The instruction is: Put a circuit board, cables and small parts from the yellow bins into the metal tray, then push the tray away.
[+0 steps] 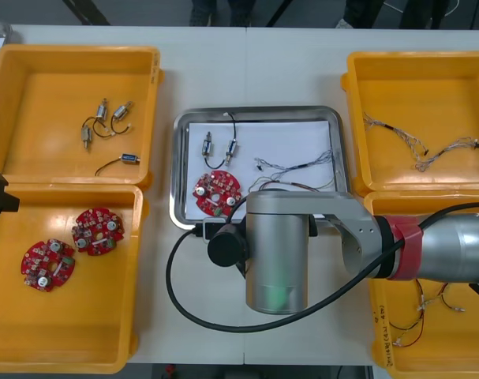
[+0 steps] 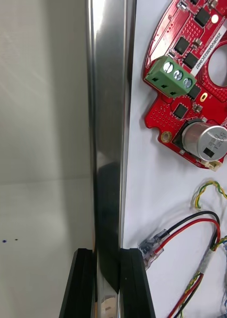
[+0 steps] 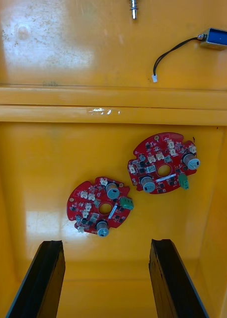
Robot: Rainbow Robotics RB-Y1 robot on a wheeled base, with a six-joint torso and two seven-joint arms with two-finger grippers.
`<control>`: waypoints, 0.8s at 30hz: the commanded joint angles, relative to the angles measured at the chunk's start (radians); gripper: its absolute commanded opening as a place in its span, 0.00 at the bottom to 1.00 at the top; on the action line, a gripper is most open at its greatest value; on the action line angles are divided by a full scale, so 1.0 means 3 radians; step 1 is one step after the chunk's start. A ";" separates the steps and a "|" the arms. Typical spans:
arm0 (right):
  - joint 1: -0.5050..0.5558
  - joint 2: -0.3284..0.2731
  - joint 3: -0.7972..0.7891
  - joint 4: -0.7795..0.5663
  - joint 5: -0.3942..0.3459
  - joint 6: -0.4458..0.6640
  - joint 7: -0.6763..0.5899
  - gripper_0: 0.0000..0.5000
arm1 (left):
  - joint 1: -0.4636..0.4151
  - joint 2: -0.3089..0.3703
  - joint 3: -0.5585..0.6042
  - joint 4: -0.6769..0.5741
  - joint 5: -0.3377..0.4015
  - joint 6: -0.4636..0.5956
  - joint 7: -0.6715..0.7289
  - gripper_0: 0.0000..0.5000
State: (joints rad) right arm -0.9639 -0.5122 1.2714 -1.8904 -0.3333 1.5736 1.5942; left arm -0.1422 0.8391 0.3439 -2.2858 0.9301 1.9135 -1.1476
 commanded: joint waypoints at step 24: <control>-0.0673 0.0194 0.0026 0.0503 -0.0116 -0.0081 0.0203 0.00 | 0.0050 0.0148 0.0101 -0.0091 0.0024 0.0021 -0.0270 1.00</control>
State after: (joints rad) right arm -1.1069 -0.4809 1.2721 -1.7496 -0.3621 1.5597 1.6109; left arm -0.1422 0.8392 0.3439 -2.2859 0.9301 1.9135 -1.1476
